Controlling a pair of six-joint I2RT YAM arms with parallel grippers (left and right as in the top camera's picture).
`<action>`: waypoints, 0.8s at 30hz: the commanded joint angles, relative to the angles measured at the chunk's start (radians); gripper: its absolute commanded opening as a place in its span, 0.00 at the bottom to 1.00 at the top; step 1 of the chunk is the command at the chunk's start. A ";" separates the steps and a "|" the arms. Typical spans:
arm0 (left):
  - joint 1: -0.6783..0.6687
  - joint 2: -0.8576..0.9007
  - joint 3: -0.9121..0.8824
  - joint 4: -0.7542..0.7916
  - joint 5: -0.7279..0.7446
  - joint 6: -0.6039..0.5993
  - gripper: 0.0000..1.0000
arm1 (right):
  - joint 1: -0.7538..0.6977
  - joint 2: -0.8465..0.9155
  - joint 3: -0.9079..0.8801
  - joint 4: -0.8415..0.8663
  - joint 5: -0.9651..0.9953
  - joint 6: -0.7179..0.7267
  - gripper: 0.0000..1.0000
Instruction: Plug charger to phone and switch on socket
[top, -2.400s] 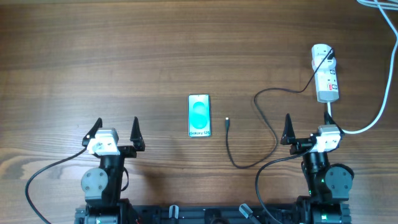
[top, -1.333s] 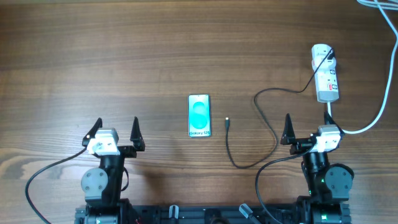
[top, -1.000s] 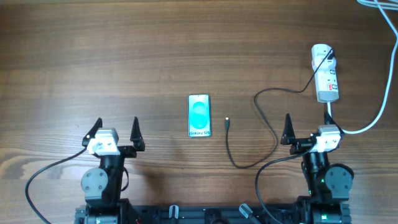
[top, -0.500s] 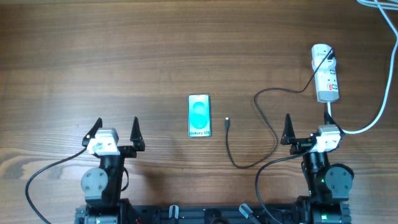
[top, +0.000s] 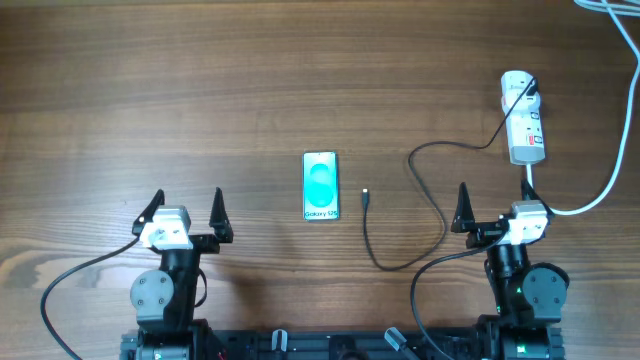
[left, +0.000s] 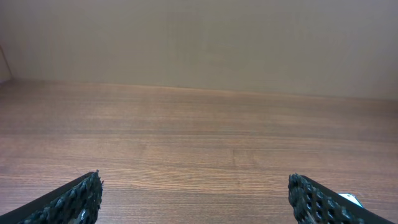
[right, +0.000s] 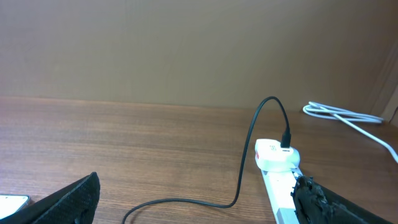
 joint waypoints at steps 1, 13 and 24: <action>0.007 -0.011 -0.008 0.000 -0.006 0.016 1.00 | 0.006 -0.004 -0.002 0.002 0.010 -0.006 1.00; 0.007 -0.011 -0.008 0.053 0.690 -0.404 1.00 | 0.006 -0.004 -0.002 0.002 0.010 -0.006 1.00; 0.007 -0.011 0.013 0.637 0.669 -0.681 1.00 | 0.006 -0.004 -0.002 0.002 0.010 -0.006 1.00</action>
